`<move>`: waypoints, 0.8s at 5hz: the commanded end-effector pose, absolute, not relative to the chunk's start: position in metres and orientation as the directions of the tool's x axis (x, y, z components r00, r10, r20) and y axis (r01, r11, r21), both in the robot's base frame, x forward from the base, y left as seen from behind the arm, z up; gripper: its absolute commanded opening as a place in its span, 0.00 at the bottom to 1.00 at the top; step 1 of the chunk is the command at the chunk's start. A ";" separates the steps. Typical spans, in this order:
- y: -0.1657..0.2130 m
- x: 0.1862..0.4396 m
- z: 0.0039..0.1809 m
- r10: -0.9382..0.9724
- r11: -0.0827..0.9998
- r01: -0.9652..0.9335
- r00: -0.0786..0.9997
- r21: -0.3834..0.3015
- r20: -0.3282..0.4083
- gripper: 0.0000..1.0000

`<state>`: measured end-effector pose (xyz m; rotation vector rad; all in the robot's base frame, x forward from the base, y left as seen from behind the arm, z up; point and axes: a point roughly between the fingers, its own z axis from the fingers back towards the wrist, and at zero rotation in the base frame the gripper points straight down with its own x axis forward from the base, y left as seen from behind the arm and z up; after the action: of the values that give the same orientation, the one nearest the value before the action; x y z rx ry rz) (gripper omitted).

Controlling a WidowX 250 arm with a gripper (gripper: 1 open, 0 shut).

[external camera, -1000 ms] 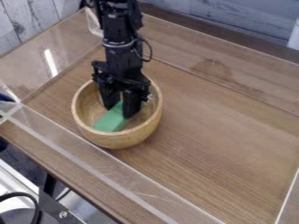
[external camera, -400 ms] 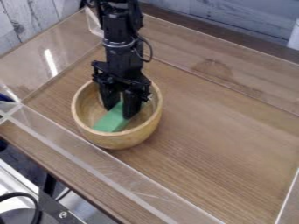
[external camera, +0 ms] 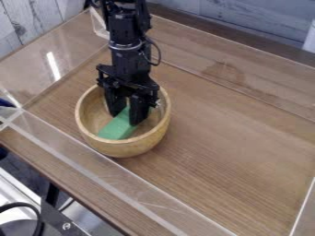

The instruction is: Remove the green block from inside the brown bowl and put it on the table

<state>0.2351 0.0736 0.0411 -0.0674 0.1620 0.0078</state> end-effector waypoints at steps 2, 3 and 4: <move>0.076 0.248 0.063 0.003 0.999 -0.006 0.997 -0.035 -0.080 0.00; 0.076 0.248 0.065 0.005 0.999 -0.008 0.997 -0.034 -0.081 0.00; 0.075 0.248 0.068 0.009 0.999 -0.012 0.997 -0.034 -0.081 0.00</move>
<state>0.2361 0.0728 0.0493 -0.0607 0.1562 0.0195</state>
